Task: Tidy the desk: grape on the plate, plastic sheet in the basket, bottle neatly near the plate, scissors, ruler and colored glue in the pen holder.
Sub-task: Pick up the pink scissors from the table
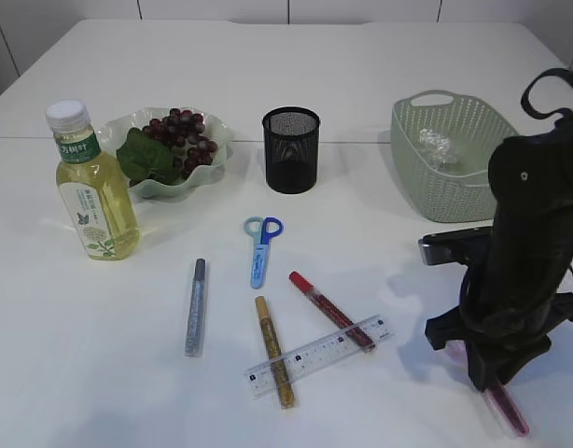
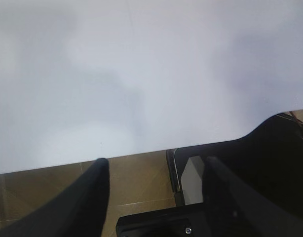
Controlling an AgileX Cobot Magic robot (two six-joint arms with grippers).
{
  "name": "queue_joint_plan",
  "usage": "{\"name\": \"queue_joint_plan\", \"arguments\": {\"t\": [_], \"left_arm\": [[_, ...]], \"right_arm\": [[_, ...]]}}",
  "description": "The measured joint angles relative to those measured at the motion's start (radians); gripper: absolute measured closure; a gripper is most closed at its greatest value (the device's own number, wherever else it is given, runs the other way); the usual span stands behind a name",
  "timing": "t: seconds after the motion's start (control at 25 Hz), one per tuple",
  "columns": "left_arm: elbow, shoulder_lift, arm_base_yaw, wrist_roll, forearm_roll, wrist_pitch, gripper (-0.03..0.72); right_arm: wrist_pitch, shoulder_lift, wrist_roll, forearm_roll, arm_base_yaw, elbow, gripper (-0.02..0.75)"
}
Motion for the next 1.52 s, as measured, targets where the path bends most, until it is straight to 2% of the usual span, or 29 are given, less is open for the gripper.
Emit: {"name": "queue_joint_plan", "arguments": {"t": [0.8,1.0,1.52], "left_arm": [[0.000,0.000,0.000,0.000,0.027,0.000,0.253],[0.000,0.000,0.000,0.000,0.029,0.000,0.253],[0.000,0.000,0.000,0.000,0.029,-0.006,0.253]], "right_arm": [[0.072,-0.124,-0.023,0.004,0.000,-0.062,0.540],[0.068,-0.188,-0.070,0.044,0.000,-0.071,0.540],[-0.015,-0.200,-0.188,0.186,0.000,-0.349,0.540]]}}
